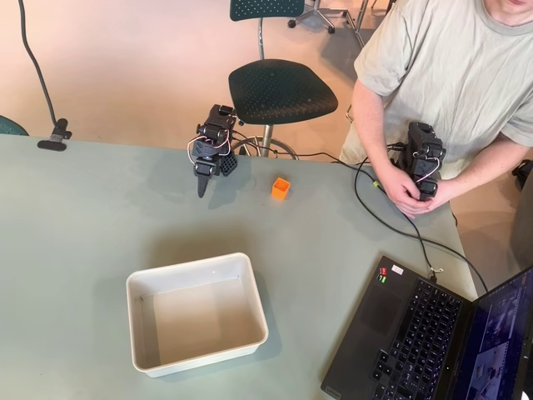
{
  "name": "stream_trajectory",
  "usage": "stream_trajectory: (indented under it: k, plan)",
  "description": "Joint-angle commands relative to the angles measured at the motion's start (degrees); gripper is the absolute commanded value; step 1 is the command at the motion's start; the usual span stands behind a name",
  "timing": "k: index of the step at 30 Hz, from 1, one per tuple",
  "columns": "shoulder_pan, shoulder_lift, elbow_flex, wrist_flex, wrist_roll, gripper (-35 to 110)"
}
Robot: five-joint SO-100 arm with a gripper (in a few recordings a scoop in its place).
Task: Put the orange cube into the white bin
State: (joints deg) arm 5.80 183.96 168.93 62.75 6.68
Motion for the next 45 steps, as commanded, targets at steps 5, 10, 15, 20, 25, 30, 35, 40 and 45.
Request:
stream_trajectory:
  k: [5,10,15,20,25,30,35,40,45]
  plan:
    - [0.0,0.0,3.8,-0.5,-0.3,1]
    - [0.0,0.0,3.8,-0.5,-0.3,1]
    - [0.0,0.0,3.8,-0.5,0.0,1]
    - [-0.1,0.0,3.7,-0.5,0.2,1]
    - [0.6,0.0,-2.8,-0.6,0.4,1]
    - [0.1,-1.0,-13.0,0.4,0.4,1]
    - [-0.1,-8.3,-22.0,2.3,0.4,1]
    - [-2.0,-26.1,-38.8,9.8,0.4,1]
    - [-13.4,-39.5,-56.3,17.3,-0.3,1]
